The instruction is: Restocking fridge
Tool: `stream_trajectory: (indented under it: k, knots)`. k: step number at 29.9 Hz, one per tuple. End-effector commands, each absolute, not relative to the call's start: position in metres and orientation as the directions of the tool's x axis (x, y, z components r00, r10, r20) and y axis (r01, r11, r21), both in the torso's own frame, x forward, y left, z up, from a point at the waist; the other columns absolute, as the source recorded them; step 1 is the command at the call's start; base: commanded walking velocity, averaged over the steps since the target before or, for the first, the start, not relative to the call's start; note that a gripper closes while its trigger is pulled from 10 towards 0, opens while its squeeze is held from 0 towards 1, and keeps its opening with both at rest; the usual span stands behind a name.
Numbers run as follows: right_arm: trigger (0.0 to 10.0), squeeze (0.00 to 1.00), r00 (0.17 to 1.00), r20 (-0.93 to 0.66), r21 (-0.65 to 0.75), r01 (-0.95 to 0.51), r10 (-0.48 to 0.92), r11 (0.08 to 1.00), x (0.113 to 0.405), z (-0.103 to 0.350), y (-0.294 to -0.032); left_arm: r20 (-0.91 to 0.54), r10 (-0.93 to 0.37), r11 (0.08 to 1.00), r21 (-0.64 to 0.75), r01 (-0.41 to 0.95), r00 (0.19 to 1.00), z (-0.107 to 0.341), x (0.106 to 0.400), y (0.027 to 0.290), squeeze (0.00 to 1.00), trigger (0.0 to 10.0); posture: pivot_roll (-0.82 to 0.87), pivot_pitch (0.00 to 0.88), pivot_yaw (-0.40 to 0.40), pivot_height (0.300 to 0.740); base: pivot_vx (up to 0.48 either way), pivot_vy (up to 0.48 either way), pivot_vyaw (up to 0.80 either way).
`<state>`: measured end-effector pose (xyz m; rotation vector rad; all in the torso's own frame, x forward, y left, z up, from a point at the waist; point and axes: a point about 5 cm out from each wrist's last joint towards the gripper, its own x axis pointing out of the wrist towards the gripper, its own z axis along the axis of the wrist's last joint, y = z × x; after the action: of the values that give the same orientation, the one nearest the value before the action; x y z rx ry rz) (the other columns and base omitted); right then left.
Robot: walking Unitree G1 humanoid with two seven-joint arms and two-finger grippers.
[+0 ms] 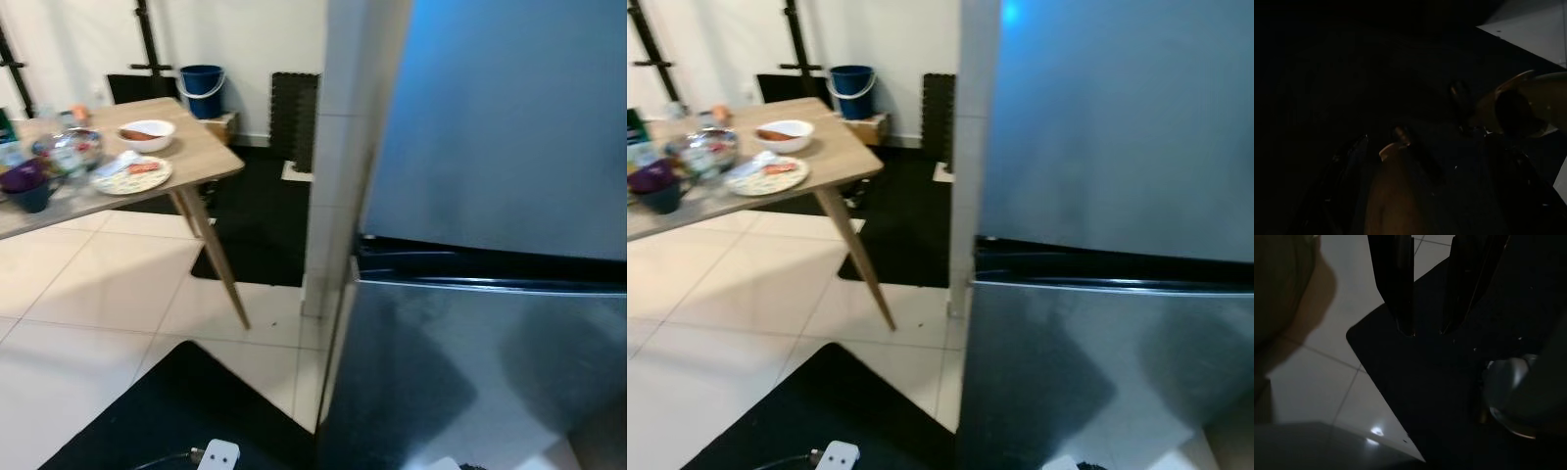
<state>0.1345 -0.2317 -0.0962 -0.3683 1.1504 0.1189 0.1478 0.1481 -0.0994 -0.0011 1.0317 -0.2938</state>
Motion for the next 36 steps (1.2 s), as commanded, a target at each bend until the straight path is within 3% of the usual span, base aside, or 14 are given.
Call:
stream_trajectory:
  k: [1, 14, 25, 36]
  knots:
    - [10.0, 0.00, 0.396, -0.912, -0.220, -0.260, -0.105, 0.940, 0.1304, -0.0973, -0.2336, -0.842, -0.261, 0.953, -0.146, 0.266, 0.473, -0.0995, 0.1473, 0.1424, 0.00, 10.0, -0.06, 0.000, -0.015, 0.740, 0.000, 0.000, -0.79]
    - [10.0, 0.00, 0.396, -0.912, -0.220, -0.262, -0.103, 0.940, 0.1293, -0.0979, -0.2324, -0.836, -0.287, 0.942, -0.159, 0.294, 0.468, -0.0990, 0.1476, 0.1387, 0.00, 10.0, -0.06, 0.000, -0.017, 0.740, 0.000, 0.000, -0.79]
    - [10.0, 0.00, 0.406, -0.909, -0.217, -0.274, -0.092, 0.937, 0.1312, -0.0977, -0.2299, -0.841, -0.284, 0.943, -0.157, 0.294, 0.461, -0.1001, 0.1447, 0.1419, 0.00, 10.0, -0.06, 0.000, -0.019, 0.740, 0.000, -0.333, 0.00]
    - [10.0, 0.00, 0.406, -0.910, -0.215, -0.285, -0.085, 0.934, 0.1316, -0.0976, -0.2295, -0.833, -0.285, 0.946, -0.166, 0.278, 0.474, -0.0997, 0.1449, 0.1417, 0.00, 10.0, -0.06, 0.000, -0.021, 0.740, 0.000, 0.000, 0.00]
